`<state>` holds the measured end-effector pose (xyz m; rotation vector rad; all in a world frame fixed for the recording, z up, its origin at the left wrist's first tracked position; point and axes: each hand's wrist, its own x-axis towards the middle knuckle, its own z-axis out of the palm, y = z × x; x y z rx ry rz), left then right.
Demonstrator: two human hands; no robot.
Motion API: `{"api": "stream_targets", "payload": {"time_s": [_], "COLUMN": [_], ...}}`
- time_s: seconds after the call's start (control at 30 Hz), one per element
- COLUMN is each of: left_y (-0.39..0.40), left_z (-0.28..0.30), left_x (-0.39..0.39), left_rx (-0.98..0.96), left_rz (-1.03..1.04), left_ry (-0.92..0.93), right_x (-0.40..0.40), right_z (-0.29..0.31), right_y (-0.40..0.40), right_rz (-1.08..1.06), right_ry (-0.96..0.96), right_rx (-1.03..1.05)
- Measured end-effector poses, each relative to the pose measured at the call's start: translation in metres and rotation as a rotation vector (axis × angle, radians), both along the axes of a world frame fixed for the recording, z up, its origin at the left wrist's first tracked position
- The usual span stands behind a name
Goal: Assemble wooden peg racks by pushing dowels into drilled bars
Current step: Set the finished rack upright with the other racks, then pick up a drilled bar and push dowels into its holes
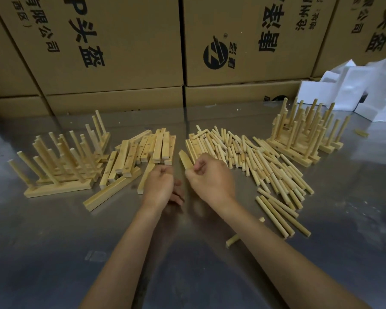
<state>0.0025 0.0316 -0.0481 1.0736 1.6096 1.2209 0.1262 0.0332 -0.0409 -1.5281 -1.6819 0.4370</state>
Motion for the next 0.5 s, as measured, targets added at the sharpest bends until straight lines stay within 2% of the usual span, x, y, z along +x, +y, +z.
{"api": "stream_targets", "payload": {"time_s": [0.1, 0.23, 0.37, 0.43, 0.5], "left_y": [-0.005, -0.004, -0.003, -0.002, -0.002], "left_z": [0.007, 0.007, 0.005, 0.004, 0.004], "left_x": [0.003, 0.000, -0.002, -0.002, -0.003], "left_rx": [-0.046, 0.002, 0.047, 0.048, 0.041], "left_rz": [-0.105, -0.094, -0.043, 0.020, 0.049], "left_ry": [-0.365, -0.440, -0.444, -0.469, -0.472], "right_x": [0.005, 0.011, 0.020, 0.031, 0.048], "right_z": [0.013, 0.021, 0.022, 0.018, 0.009], "right_y": [-0.010, -0.022, -0.020, -0.011, 0.004], "right_rz": [0.061, 0.244, 0.388, 0.313, 0.102], "right_ry": [0.326, 0.404, 0.291, 0.255, 0.025], "right_rx": [-0.186, -0.334, -0.391, -0.309, -0.079]}}
